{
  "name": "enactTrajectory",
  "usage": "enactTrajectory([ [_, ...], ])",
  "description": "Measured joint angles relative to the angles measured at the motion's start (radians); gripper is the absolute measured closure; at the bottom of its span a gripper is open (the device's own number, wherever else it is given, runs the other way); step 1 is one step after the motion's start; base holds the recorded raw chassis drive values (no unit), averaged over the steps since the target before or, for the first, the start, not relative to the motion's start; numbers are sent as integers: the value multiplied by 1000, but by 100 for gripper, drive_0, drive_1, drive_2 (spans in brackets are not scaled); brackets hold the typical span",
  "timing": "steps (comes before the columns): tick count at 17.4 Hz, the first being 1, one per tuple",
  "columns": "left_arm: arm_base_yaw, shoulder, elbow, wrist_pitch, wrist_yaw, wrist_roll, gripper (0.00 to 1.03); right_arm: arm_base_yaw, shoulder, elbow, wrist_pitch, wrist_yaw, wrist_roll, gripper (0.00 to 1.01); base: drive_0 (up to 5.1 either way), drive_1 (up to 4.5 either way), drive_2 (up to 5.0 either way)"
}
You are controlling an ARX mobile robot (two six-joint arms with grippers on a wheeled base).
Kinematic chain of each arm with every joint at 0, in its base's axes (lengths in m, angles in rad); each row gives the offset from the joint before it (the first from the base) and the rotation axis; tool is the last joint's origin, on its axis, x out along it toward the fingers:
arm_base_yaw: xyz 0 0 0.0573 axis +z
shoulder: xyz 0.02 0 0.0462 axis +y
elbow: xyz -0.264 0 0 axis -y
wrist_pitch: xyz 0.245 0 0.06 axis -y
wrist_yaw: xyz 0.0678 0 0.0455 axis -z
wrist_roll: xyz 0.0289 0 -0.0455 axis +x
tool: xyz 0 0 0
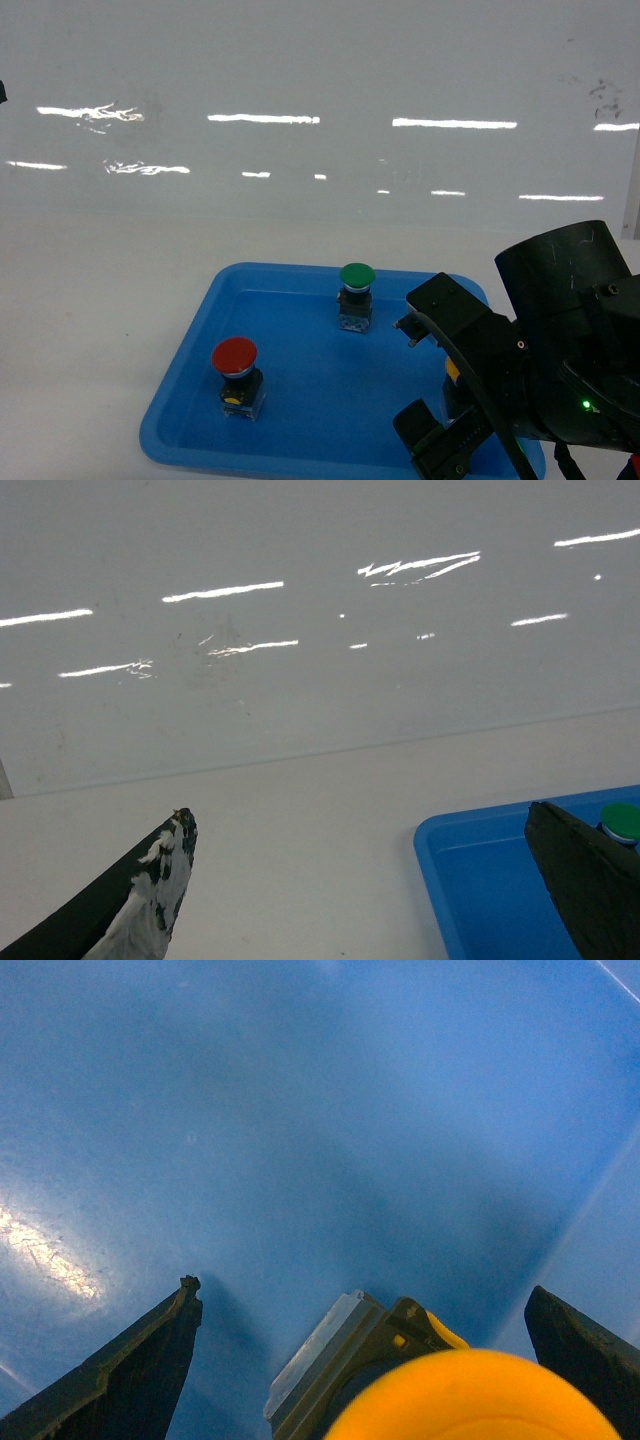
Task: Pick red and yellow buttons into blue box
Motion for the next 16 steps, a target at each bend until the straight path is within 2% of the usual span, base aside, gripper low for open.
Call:
enactTrajectory([
  [2,0,0,0,0,0,0,5,8,1,4,5,18,-16,3,0,0,0],
  [4,0,0,0,0,0,0,5,8,1,5,4,18,-23,44,0,0,0],
  [5,0,0,0,0,0,0,5,8,1,5,5,18,-23,56,0,0,0],
  [7,0,0,0,0,0,0,5,8,1,7,5,18,-23,59,0,0,0],
  [16,0,0,0,0,0,0,5,8,1,7,6,18,-23,60,0,0,0],
])
